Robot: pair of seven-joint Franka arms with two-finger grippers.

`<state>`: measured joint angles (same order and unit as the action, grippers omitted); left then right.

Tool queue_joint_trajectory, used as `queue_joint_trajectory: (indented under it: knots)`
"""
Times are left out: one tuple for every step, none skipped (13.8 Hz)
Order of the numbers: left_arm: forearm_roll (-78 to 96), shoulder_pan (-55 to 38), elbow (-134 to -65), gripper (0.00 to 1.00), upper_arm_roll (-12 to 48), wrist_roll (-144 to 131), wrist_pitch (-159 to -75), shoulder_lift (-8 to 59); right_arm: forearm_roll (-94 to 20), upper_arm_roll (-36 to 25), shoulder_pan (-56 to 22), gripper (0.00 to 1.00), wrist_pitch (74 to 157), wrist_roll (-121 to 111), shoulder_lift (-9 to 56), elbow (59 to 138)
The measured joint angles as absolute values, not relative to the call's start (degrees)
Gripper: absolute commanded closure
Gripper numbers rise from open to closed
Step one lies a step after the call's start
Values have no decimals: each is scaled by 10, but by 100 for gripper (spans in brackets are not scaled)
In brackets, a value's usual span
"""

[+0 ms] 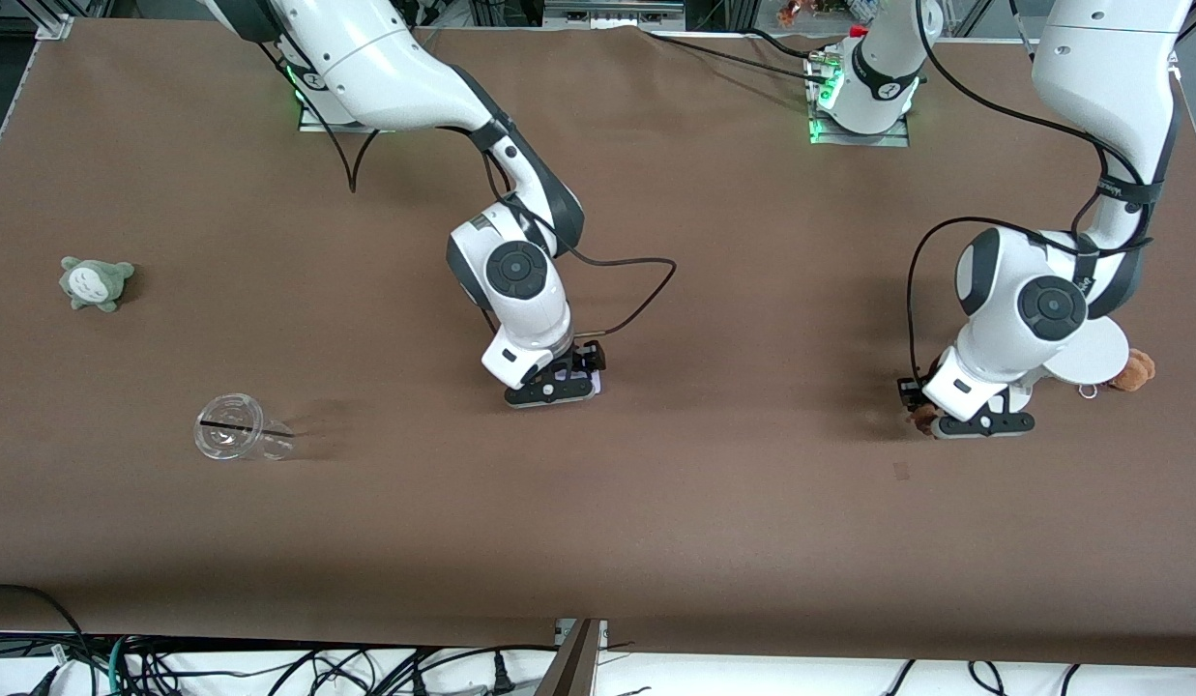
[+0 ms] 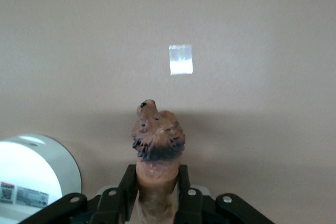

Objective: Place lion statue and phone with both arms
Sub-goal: 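Carry the lion toward the white cylinder while the right gripper grasps the phone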

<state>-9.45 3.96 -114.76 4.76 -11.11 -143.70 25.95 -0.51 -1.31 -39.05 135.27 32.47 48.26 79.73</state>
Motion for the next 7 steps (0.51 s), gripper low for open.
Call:
queue_joint_trajectory:
  knots:
    - [-95, 44, -1166, 100, 48, -109, -1451, 254, -5, -13, -393, 0, 1359, 334, 491, 794]
    - [-95, 48, -1185, 100, 48, -108, -1467, 249, -5, -13, -398, 0, 1364, 344, 499, 791]
    - [-95, 54, -1204, 100, 48, -107, -1486, 244, -5, -13, -403, 0, 1367, 356, 506, 788]
    - [-95, 61, -1222, 100, 48, -104, -1505, 241, -5, -13, -408, 0, 1370, 365, 512, 784]
    - [-95, 69, -1237, 100, 48, -96, -1521, 238, -5, -13, -413, 0, 1373, 371, 516, 780]
    - [-95, 77, -1247, 100, 48, -91, -1533, 237, -4, -13, -415, 0, 1374, 375, 519, 779]
    - [-95, 83, -1253, 100, 48, -85, -1537, 237, -3, -13, -416, 0, 1374, 376, 519, 778]
